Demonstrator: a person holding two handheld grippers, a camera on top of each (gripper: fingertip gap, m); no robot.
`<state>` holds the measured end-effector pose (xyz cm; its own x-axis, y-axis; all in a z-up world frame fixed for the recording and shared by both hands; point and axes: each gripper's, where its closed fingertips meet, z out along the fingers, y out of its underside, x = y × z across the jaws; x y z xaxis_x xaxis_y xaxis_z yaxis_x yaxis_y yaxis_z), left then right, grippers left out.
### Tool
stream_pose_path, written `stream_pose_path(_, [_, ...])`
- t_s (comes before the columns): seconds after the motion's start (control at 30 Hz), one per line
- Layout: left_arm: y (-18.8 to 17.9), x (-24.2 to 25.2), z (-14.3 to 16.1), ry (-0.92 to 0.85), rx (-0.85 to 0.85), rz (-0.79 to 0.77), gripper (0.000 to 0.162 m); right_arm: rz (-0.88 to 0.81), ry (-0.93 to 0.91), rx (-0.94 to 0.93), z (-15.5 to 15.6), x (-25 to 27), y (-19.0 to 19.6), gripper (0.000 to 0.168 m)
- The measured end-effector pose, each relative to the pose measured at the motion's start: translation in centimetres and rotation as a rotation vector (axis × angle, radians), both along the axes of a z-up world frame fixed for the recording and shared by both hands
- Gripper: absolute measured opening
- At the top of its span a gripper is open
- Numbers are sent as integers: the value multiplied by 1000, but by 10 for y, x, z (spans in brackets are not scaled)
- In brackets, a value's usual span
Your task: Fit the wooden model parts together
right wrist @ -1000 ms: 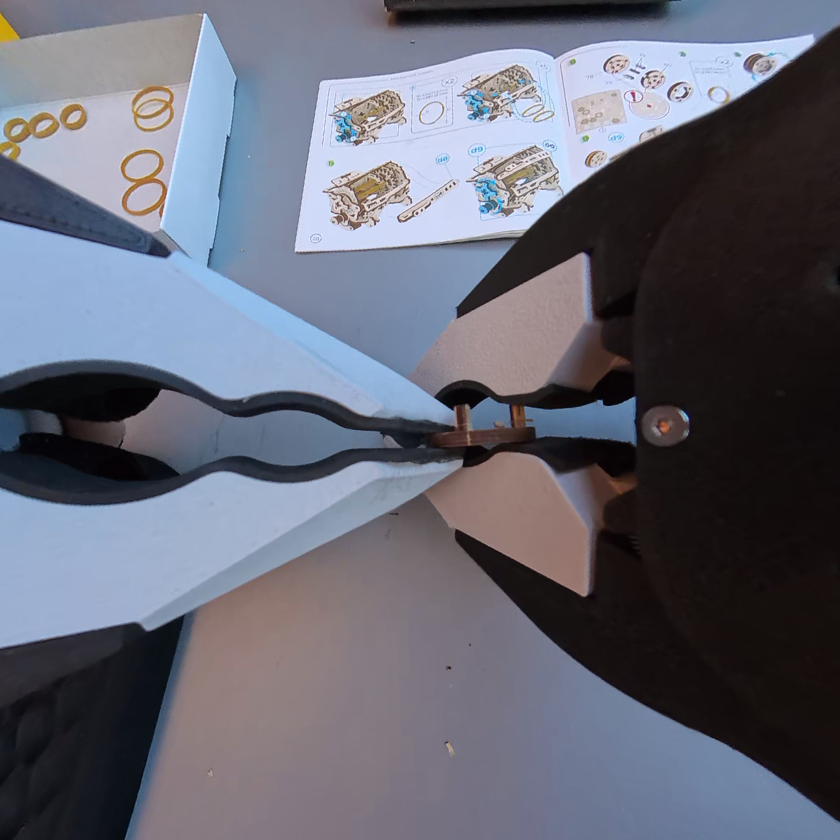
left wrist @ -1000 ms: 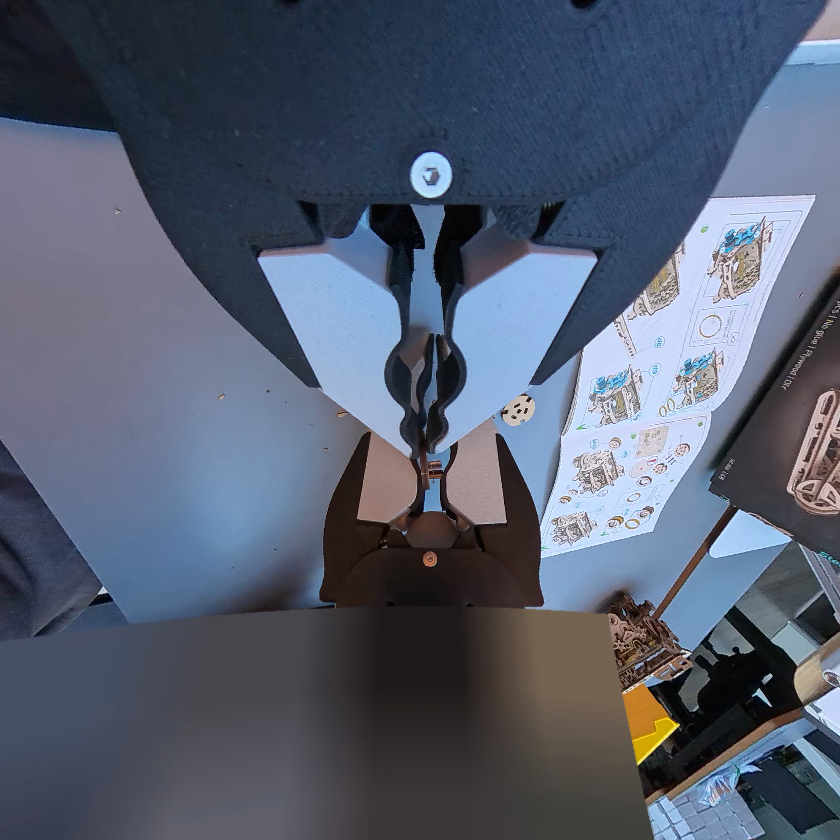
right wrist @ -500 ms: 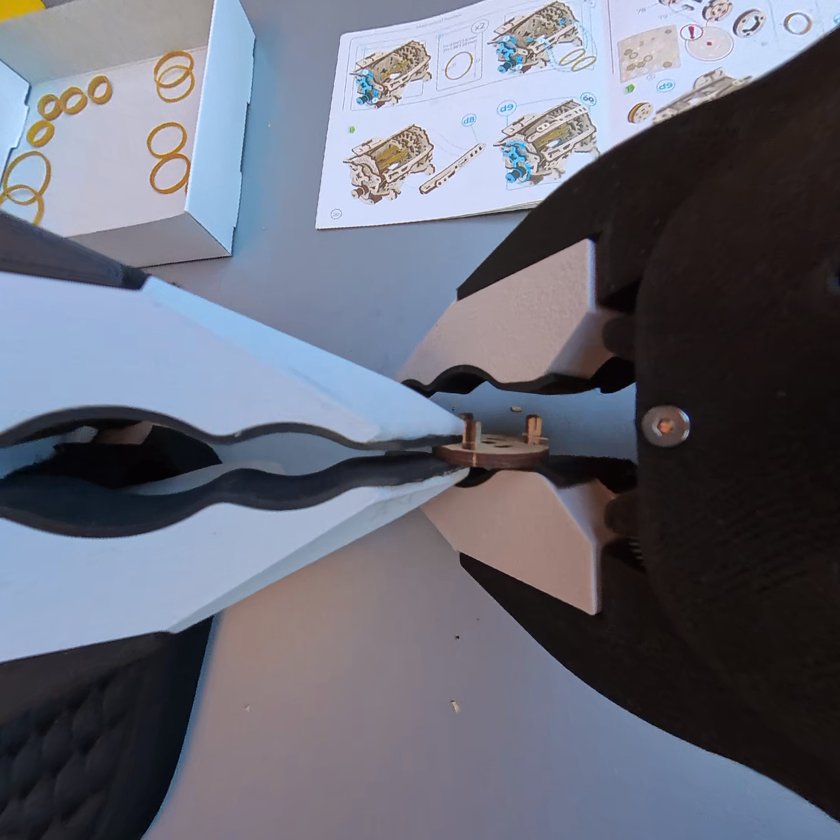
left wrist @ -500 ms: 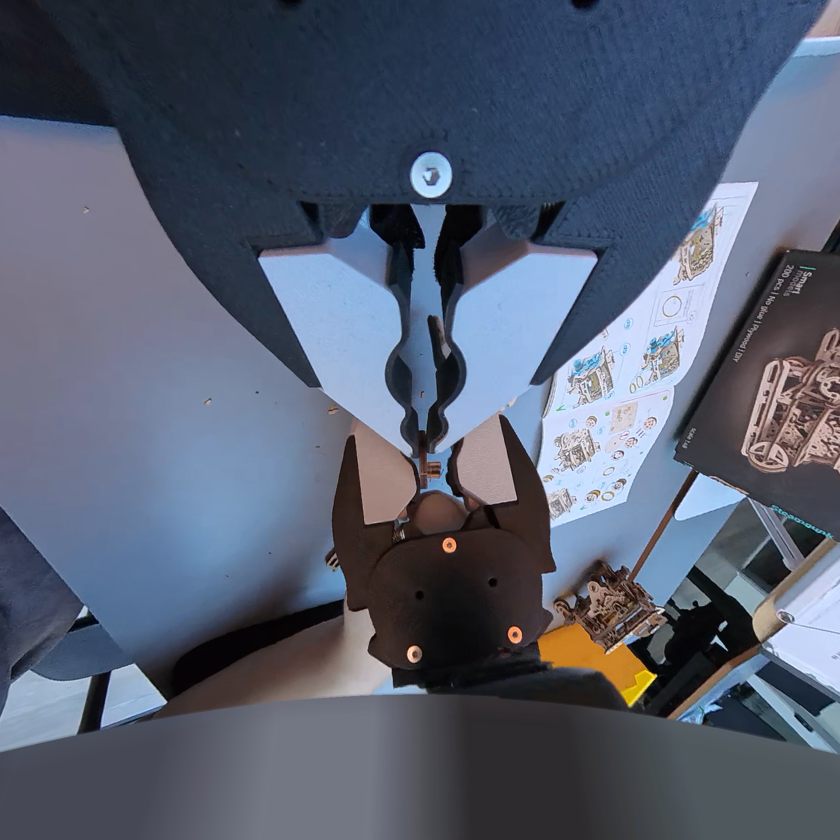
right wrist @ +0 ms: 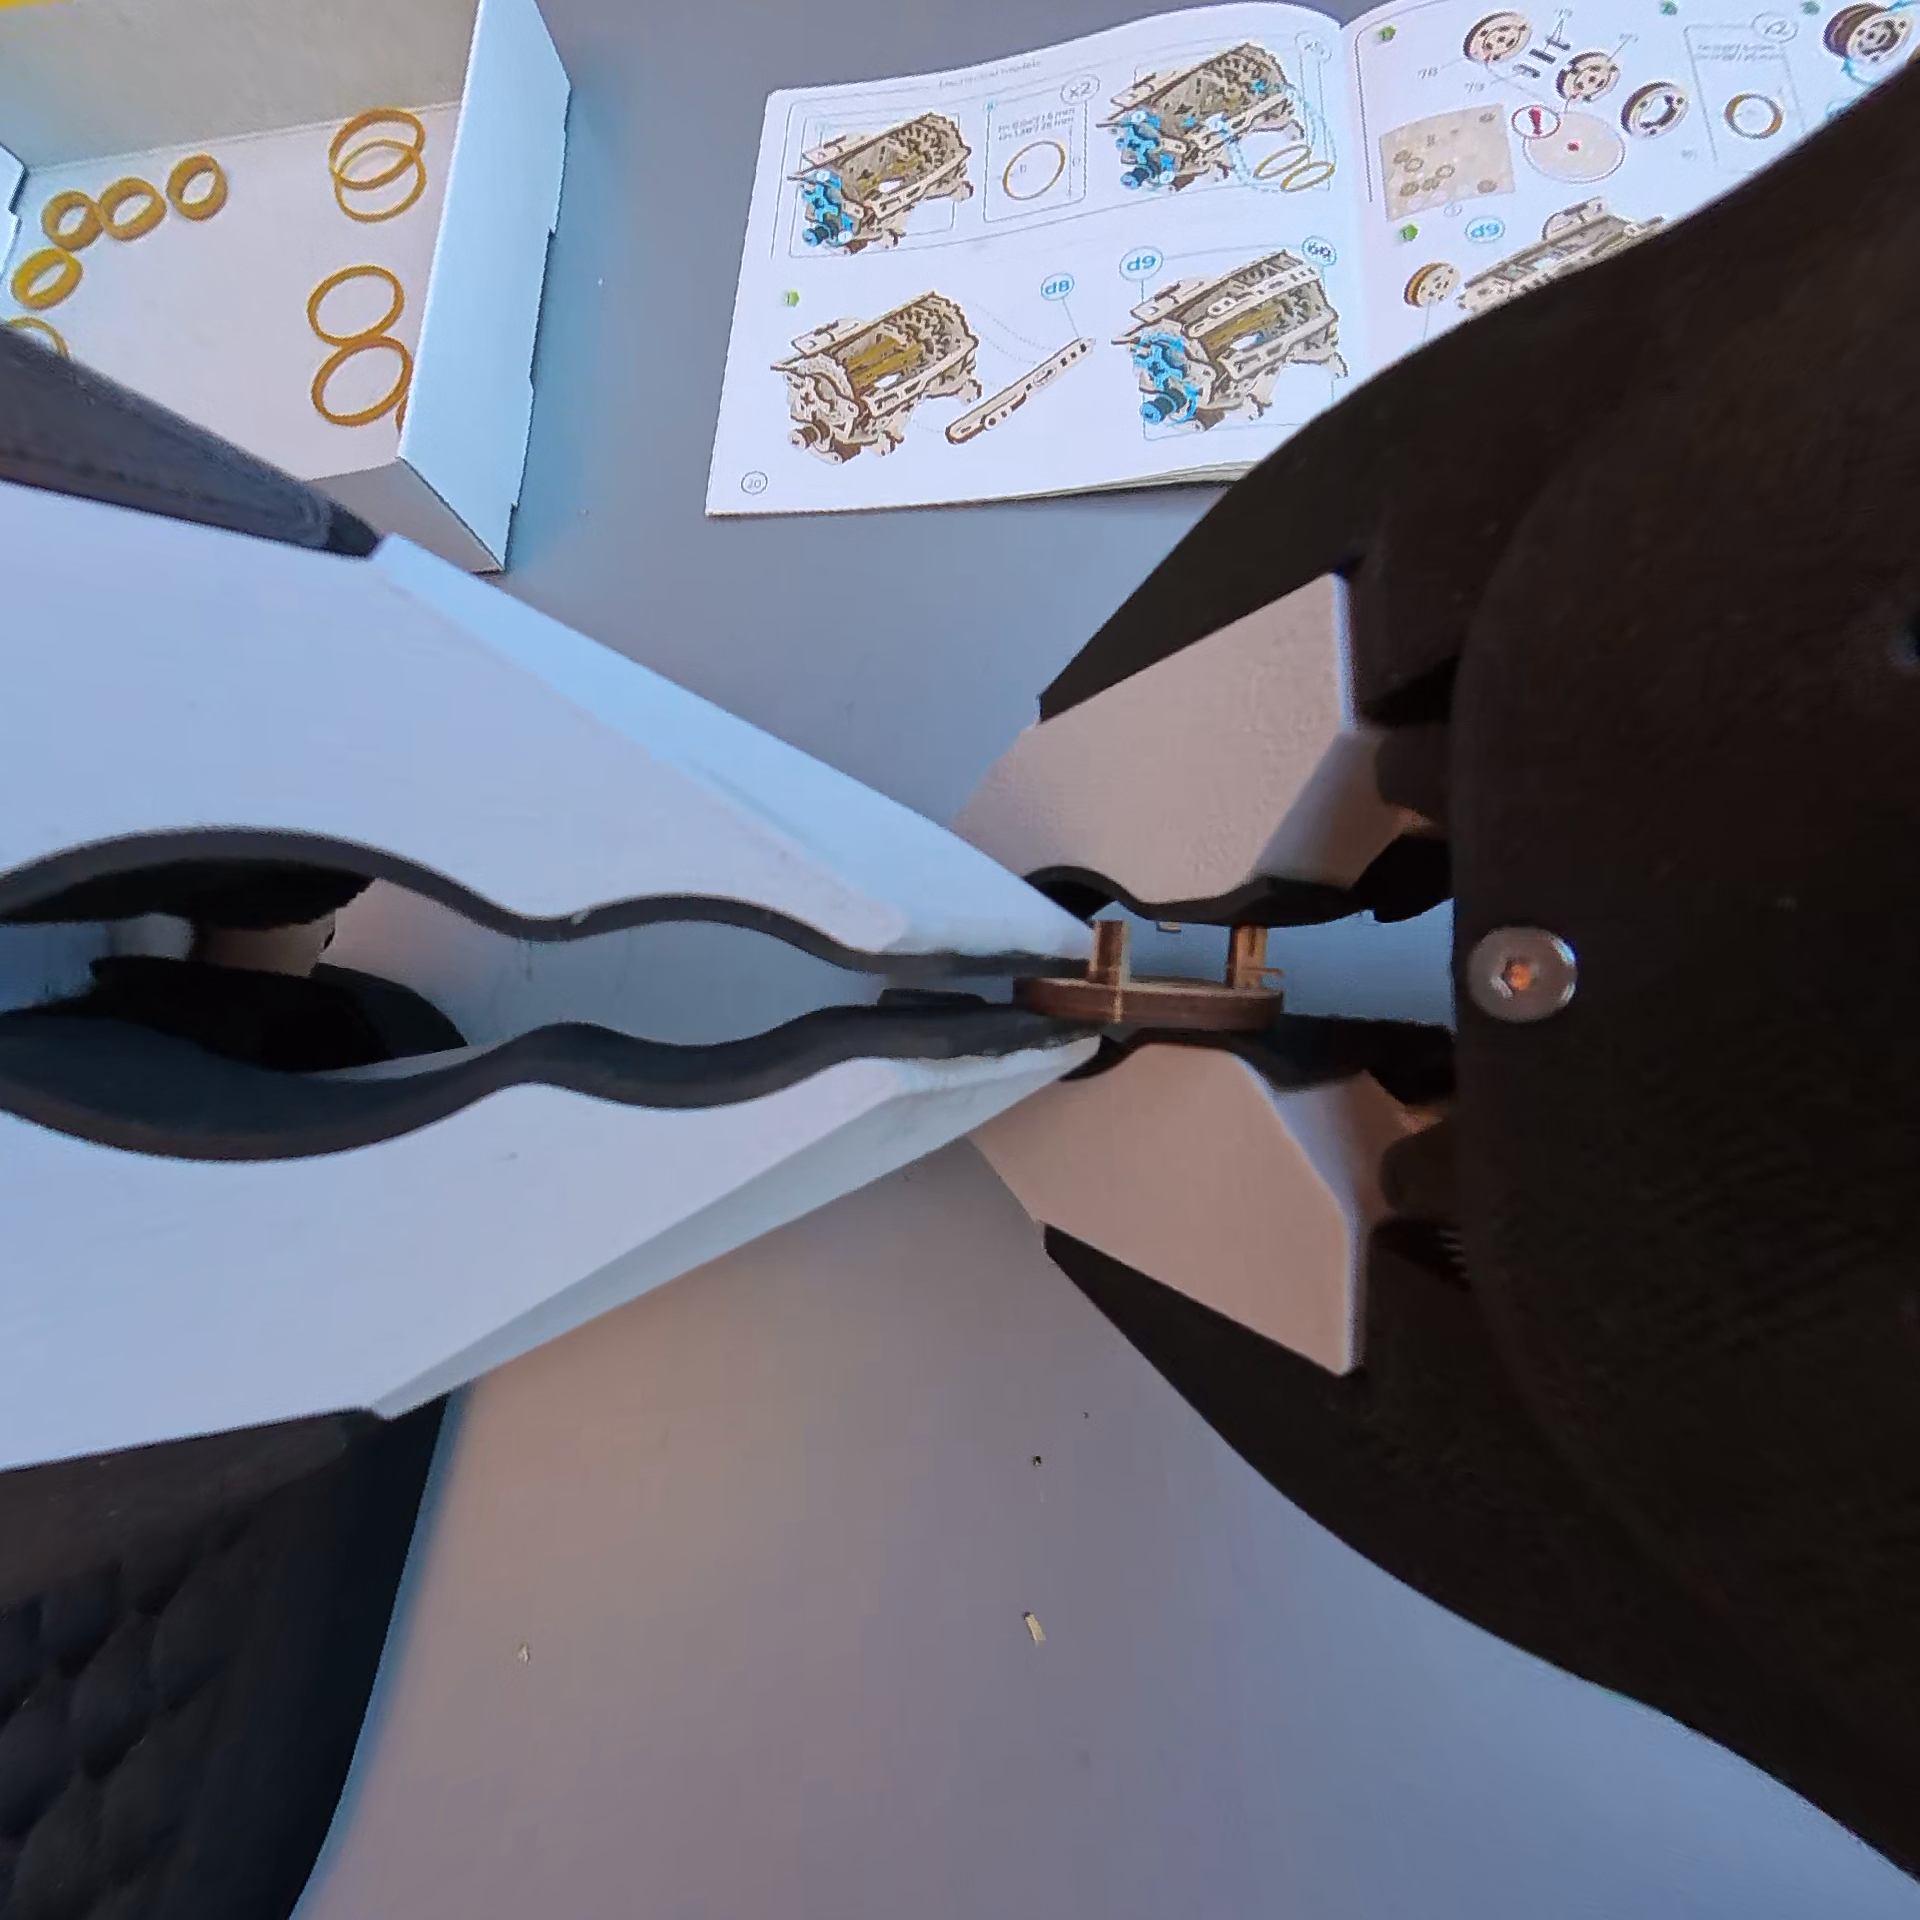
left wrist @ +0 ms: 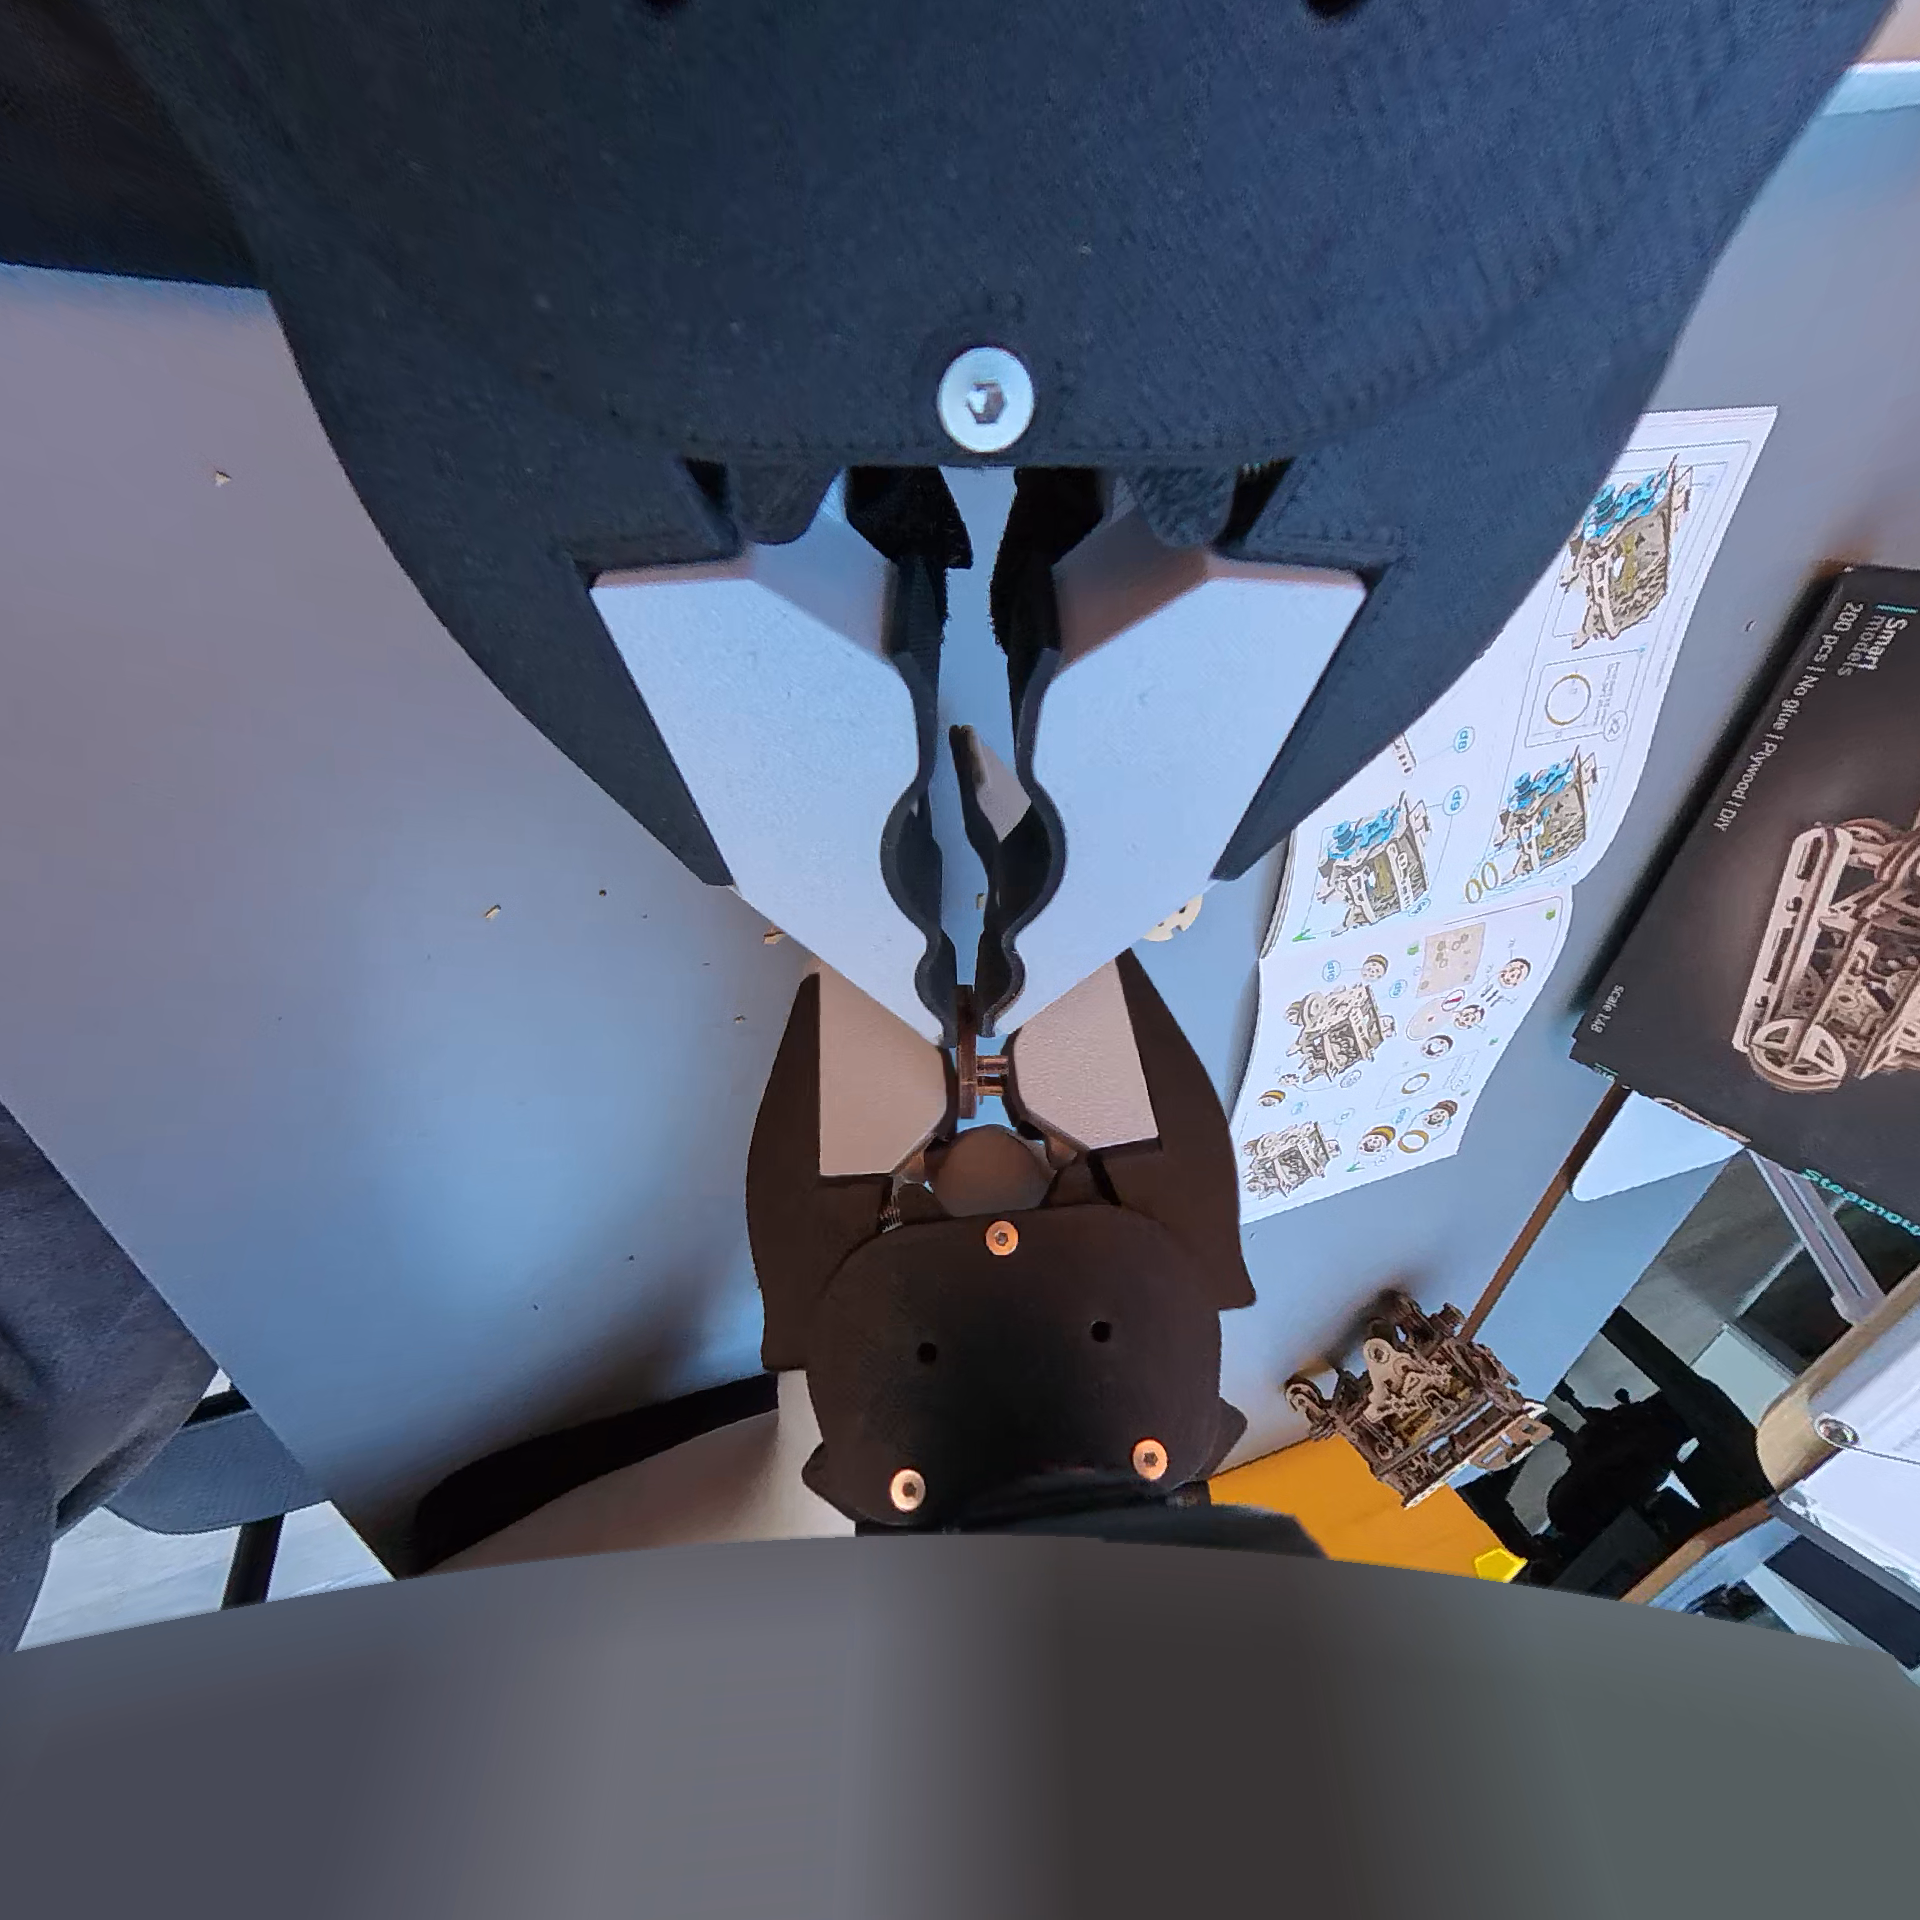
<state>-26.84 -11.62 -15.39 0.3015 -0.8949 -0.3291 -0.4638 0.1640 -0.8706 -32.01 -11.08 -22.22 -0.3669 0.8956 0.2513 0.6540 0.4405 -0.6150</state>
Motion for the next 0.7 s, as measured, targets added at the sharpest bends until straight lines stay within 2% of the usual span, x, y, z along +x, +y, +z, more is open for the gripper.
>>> stream_pose_path(0.5, [3,-2,-1,-6,-19,14,0,-54,18,-10,1,-3,5,6])
stream_pose_path(0.63, [5,-4,-4,9,-24,29,0,-76,17,-3,-1,-4,8,15])
stream_pose_path(0.7, [4,-3,-5,10,-33,19,0,-70,9,6,-3,-3,8,6])
